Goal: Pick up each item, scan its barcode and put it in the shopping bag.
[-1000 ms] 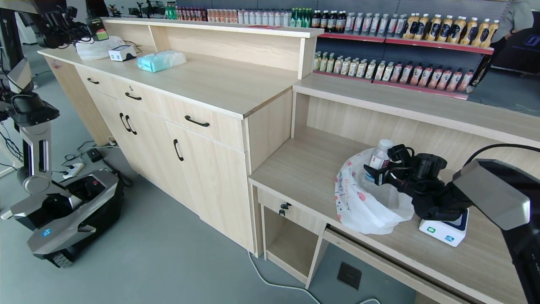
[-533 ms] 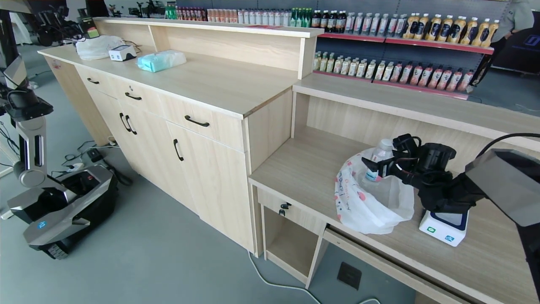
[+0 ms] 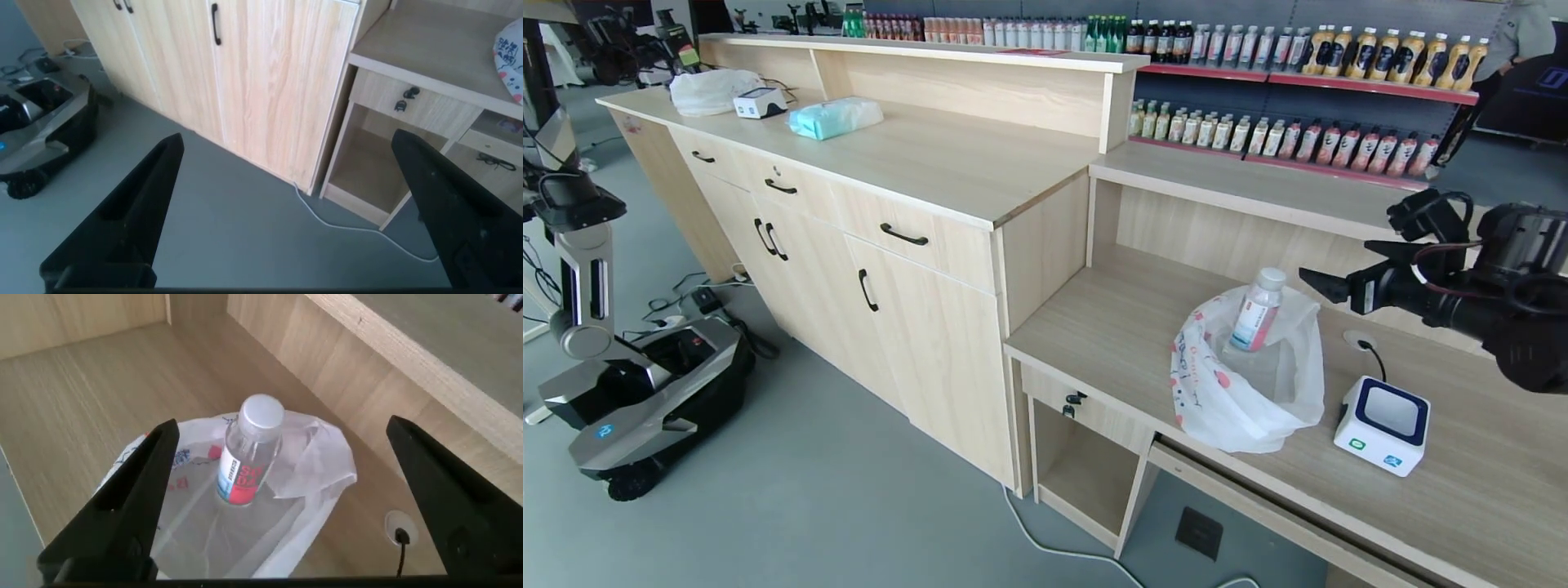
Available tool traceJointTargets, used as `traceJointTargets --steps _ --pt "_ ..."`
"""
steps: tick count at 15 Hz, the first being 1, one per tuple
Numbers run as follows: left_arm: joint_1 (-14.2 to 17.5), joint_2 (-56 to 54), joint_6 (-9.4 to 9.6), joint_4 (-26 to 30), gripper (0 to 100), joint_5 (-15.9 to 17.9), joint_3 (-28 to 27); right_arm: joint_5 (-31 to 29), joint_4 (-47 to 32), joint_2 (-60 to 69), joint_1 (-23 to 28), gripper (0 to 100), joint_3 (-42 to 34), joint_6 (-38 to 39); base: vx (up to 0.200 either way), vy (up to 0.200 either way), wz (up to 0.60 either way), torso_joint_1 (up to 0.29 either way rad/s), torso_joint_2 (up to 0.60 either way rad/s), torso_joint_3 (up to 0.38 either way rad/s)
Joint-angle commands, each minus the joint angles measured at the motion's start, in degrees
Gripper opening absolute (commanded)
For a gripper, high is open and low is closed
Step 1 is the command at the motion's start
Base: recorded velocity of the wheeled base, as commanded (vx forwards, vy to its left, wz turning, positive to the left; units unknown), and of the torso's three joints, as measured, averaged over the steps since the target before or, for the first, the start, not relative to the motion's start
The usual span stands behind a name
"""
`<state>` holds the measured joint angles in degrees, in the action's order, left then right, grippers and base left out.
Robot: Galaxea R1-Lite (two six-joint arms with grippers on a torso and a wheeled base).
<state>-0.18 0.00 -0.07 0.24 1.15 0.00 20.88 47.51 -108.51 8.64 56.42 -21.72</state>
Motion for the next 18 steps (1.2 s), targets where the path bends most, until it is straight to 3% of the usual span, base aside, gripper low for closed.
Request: traceJointTargets --steps 1,4,9,13,15,18 --pt "0.0 0.1 -0.01 0.0 100 0.0 0.0 -0.4 -11.9 23.2 9.5 100 -13.4 -8.8 0.0 0.0 -0.6 0.007 0.0 0.007" --pt "0.0 0.1 -0.01 0.0 100 0.0 0.0 -2.2 -24.9 27.6 17.9 100 -12.4 -9.7 0.0 0.0 -0.6 -0.002 0.0 0.002" --pt "0.0 0.1 -0.01 0.0 100 0.1 0.0 -11.0 -28.8 28.5 28.1 100 -13.4 -8.5 0.0 0.0 -0.6 0.0 0.0 0.001" --pt "0.0 0.1 -0.01 0.0 100 0.0 0.0 -11.9 -28.9 18.9 35.0 100 -9.6 -8.3 0.0 0.0 -0.6 0.001 0.0 0.004" --pt "0.0 0.1 -0.01 0.0 100 0.1 0.0 -10.0 -29.1 10.0 37.9 100 -4.9 -6.8 0.0 0.0 0.0 0.0 0.0 0.0" --pt "0.0 0.1 -0.01 0.0 100 0.0 0.0 4.6 -30.5 1.2 38.4 100 1.8 -13.4 0.0 0.0 0.0 0.0 0.0 0.0"
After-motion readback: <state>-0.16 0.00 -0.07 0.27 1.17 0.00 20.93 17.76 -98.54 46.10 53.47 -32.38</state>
